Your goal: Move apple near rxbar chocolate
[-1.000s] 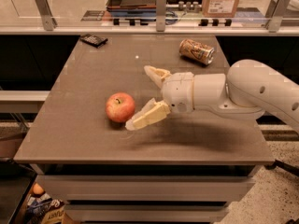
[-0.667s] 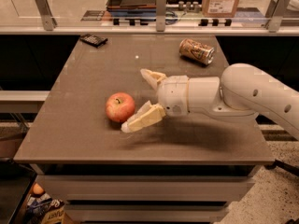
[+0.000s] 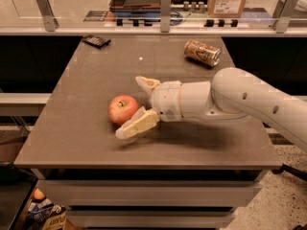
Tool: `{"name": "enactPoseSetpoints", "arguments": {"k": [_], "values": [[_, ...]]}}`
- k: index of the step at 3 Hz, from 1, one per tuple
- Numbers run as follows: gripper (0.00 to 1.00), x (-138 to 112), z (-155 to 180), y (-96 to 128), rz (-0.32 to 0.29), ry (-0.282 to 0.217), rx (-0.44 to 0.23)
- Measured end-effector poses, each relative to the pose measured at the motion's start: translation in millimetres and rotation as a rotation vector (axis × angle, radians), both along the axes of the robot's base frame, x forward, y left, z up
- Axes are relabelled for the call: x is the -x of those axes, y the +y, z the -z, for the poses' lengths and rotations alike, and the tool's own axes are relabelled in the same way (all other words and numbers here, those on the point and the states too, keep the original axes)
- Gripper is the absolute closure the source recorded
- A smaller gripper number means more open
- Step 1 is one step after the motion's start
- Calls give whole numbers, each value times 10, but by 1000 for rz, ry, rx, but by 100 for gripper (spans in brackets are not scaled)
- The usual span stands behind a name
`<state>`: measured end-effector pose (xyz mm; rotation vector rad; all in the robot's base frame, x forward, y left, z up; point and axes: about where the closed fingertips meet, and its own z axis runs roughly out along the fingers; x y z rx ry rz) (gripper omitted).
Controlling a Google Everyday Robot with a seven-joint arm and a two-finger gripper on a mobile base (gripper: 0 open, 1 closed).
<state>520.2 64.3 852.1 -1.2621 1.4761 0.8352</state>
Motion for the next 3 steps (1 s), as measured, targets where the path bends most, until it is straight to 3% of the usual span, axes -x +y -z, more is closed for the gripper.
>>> {"name": "enactPoseSetpoints", "arguments": {"k": [1,3], "values": [[0,-25,118,46,7,30,13],[41,-7,104,88,-1,27,13]]}}
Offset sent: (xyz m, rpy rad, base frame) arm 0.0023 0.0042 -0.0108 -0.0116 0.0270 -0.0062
